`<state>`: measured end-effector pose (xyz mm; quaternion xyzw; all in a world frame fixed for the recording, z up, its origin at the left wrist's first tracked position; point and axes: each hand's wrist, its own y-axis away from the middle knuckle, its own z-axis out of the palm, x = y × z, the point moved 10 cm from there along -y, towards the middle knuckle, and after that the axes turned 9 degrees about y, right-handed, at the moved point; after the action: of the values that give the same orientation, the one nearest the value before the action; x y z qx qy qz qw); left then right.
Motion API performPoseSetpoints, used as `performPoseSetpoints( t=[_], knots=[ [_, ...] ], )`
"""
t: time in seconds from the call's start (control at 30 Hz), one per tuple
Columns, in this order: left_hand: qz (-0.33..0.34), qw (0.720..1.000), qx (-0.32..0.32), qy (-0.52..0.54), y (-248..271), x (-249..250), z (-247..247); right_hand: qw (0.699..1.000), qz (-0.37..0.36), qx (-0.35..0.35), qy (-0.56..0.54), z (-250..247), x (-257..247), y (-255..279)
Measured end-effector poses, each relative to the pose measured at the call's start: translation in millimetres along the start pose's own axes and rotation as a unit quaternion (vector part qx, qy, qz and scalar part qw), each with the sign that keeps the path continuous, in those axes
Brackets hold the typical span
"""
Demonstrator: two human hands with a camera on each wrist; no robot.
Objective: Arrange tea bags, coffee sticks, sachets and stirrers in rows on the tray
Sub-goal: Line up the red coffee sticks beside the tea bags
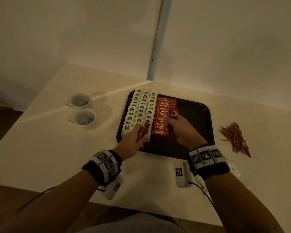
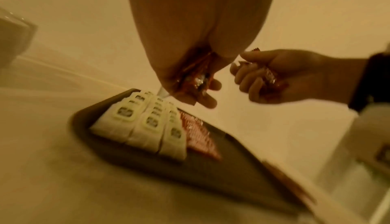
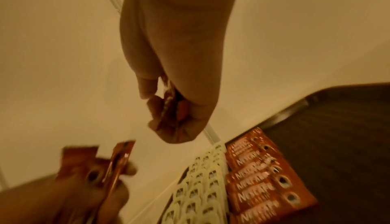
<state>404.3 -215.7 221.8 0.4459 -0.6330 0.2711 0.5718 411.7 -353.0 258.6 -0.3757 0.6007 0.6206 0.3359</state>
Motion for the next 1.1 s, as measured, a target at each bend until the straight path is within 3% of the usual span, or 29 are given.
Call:
performPoseSetpoints(
  t=[0.07, 0.17, 0.3, 0.37, 0.53, 0.6, 0.77, 0.87, 1.0, 1.1],
  knots=[
    [-0.007, 0.990, 0.048, 0.132, -16.0, 20.6, -6.9, 0.999, -0.031, 0.003, 0.036, 7.2, -17.4, -0.7],
    [-0.013, 0.964, 0.101, 0.247, -34.1, 48.3, -14.1, 0.990, -0.083, 0.028, 0.114, 18.0, -44.6, -4.1],
    [-0.029, 0.919, 0.063, 0.389, -52.2, 64.5, -3.3, 0.980, -0.119, 0.088, 0.131, 11.7, -68.4, -6.3],
    [-0.049, 0.897, 0.038, 0.437, -56.3, 67.4, 3.5, 0.984, -0.111, 0.082, 0.110, 10.4, -68.9, -11.9],
    [-0.094, 0.888, -0.036, 0.449, -62.1, 68.2, 21.7, 0.964, -0.164, 0.056, 0.199, 14.6, -75.8, -18.2],
    [-0.101, 0.890, -0.055, 0.441, -62.1, 70.6, 24.2, 0.963, -0.153, 0.045, 0.216, 14.1, -71.3, -22.4],
    [-0.111, 0.910, -0.052, 0.397, -66.0, 69.2, 13.4, 0.971, -0.162, 0.058, 0.165, -7.4, -72.1, -24.4],
    [-0.113, 0.917, -0.053, 0.379, -69.0, 68.1, 11.1, 0.959, -0.192, 0.084, 0.193, -13.1, -78.5, -23.9],
    [-0.103, 0.905, 0.019, 0.411, -70.4, 60.9, -8.6, 0.965, -0.202, 0.125, 0.113, -34.9, -78.6, -22.0],
    [-0.067, 0.916, 0.094, 0.384, -64.1, 59.5, -32.7, 0.974, -0.190, 0.116, 0.047, -48.0, -67.9, -18.7]
  ],
)
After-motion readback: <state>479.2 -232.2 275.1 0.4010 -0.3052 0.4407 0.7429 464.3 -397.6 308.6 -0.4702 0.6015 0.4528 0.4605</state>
